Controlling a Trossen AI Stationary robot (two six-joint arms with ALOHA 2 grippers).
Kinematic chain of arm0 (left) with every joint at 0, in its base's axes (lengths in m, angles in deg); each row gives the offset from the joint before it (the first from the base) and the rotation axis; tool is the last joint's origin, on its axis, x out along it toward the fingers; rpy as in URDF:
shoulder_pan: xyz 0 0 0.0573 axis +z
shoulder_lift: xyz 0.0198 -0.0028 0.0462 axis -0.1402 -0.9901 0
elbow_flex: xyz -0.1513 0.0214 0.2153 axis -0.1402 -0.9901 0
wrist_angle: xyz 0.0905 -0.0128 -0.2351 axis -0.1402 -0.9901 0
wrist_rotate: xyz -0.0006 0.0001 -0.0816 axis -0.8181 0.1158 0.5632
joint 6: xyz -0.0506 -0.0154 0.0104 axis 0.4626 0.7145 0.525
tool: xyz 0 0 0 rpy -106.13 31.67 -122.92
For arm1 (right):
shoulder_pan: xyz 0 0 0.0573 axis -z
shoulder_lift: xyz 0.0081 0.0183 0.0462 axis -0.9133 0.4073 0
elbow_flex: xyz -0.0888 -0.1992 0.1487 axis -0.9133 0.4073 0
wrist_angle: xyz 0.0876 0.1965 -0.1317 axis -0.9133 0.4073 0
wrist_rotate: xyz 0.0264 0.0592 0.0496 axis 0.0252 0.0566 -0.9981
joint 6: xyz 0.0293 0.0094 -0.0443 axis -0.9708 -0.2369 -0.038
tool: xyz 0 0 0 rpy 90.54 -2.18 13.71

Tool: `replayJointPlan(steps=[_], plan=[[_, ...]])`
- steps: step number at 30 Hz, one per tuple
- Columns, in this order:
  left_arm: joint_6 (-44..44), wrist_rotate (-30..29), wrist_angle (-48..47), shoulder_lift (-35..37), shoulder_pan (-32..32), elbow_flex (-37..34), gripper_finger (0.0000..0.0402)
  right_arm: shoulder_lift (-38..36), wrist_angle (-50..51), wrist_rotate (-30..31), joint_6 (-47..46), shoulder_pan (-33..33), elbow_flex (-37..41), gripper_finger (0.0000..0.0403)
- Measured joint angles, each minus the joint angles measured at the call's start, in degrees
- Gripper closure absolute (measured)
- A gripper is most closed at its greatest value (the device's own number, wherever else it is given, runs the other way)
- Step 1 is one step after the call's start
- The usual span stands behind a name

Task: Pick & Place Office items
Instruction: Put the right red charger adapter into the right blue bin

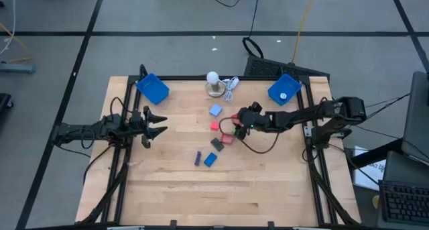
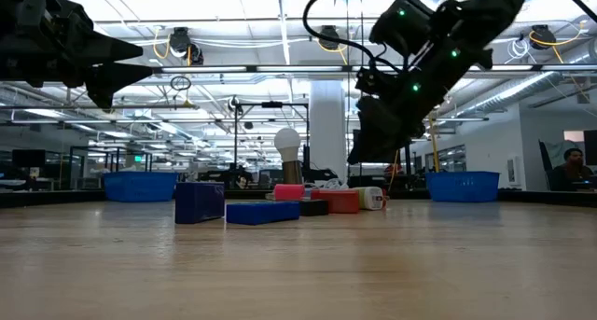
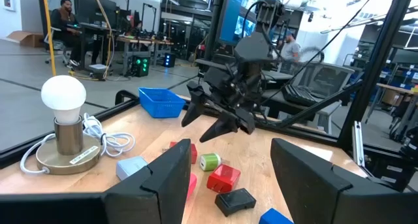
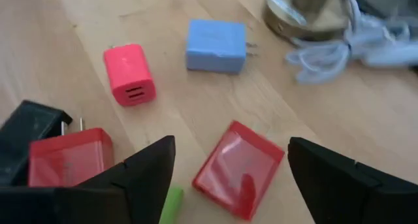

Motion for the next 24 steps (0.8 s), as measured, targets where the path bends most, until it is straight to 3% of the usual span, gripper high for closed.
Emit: replayJointPlan(steps=[6,14,24], plan=[[0.0,0.07,0.0,0.01,-0.01,0.0,0.0188,3.82,-0.98,1.2,-3.78,0.71,-1.46,0.0097],[0.0,0.1,0.0,0.01,0.0,-0.01,0.0188,9.93,-1.59,2.75,-13.72,3.26,-1.45,0.0111],[0.0,0.11,0.0,0.01,0.0,0.0,0.0188,13.09,-2.89,0.12,-15.12,3.68,-1.48,0.0117]])
